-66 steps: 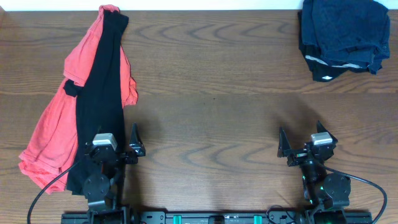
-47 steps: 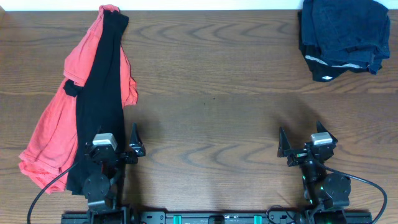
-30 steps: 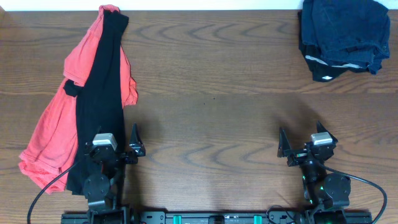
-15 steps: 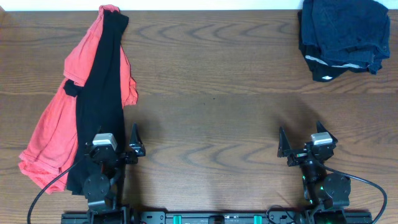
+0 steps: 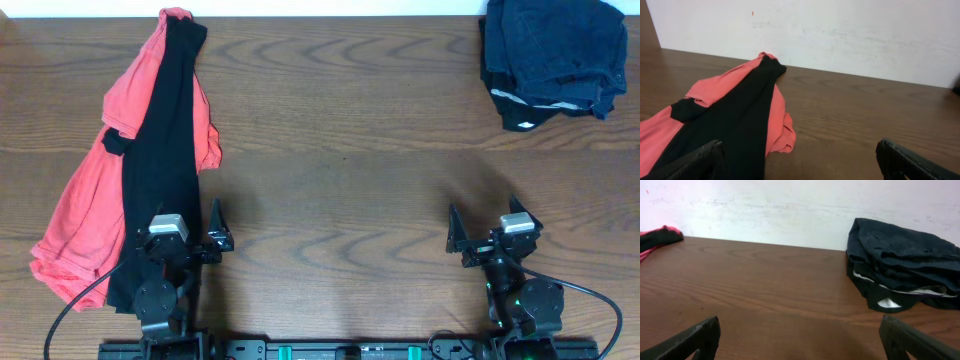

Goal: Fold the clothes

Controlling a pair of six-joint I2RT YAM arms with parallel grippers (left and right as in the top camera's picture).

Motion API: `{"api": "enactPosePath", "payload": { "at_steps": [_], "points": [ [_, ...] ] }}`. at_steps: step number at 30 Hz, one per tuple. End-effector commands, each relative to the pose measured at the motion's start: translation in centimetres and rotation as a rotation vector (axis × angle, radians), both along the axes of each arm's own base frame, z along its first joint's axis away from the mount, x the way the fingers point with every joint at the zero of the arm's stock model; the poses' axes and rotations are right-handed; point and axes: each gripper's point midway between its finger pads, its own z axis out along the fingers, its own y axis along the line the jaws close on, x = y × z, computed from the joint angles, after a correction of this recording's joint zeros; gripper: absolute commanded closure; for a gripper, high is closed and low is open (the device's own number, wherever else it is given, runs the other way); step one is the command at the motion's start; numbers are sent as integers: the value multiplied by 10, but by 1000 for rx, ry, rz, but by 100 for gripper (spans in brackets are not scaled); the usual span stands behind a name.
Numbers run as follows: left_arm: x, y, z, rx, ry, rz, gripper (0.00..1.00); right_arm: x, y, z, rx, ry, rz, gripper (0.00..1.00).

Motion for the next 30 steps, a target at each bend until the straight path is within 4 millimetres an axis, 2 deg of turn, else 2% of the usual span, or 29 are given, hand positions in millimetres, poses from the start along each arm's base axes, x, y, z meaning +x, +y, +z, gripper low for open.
{"api": "enactPosePath", "payload": {
  "at_steps": [1, 19, 30],
  "points": [
    [-1, -3, -13, -1, 43, -14, 2, 0, -2, 0, 7, -2, -10, 1],
    [-1, -3, -13, -1, 42, -14, 2, 0, -3, 5, 5, -23, -17, 1],
    [-1, -3, -13, -2, 41, -14, 2, 0, -1, 15, 17, -63, -3, 1]
  ]
}}
